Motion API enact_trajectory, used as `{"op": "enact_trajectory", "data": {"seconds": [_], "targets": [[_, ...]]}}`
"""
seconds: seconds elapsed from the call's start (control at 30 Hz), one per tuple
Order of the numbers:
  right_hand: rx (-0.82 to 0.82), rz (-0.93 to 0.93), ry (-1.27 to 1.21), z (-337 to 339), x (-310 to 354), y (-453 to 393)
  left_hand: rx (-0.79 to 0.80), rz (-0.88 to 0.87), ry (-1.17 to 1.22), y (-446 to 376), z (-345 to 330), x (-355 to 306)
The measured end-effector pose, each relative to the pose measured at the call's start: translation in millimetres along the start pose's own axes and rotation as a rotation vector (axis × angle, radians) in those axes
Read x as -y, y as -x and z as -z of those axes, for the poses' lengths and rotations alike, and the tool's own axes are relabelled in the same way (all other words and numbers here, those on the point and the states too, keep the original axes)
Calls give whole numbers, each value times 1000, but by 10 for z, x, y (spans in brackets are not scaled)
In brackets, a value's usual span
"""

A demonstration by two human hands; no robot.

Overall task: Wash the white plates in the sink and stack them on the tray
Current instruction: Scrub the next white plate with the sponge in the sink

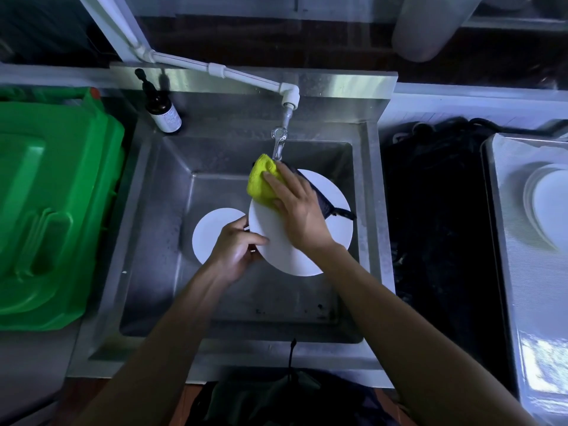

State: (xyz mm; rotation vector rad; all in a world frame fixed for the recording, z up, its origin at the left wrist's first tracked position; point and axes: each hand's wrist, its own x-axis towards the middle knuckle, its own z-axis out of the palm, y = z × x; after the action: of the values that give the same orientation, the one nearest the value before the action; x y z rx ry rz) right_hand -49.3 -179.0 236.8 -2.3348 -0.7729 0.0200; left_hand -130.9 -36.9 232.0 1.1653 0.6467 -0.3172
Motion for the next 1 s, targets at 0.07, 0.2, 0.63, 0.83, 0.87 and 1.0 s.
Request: {"op": "enact_trajectory", "data": {"seconds": [0.07, 0.2, 0.63, 0.83, 0.87, 1.0], "targets": [[-48, -53, 15, 23, -78, -91, -11, 5, 14, 4, -12, 9], [-98, -139, 76, 142, -250, -169, -41, 4, 73, 10, -28, 7], [-103, -309, 69, 130, -443, 202, -140, -6, 158, -16, -85, -14], [-82, -395, 7, -117, -213, 462, -230, -27, 267, -110, -117, 9], [-86, -408, -23, -165, -147, 507, -238, -29, 282, -125, -122, 9], [-151, -416, -146, -325, 161, 629, -266, -40, 288, -151, -136, -2]]}}
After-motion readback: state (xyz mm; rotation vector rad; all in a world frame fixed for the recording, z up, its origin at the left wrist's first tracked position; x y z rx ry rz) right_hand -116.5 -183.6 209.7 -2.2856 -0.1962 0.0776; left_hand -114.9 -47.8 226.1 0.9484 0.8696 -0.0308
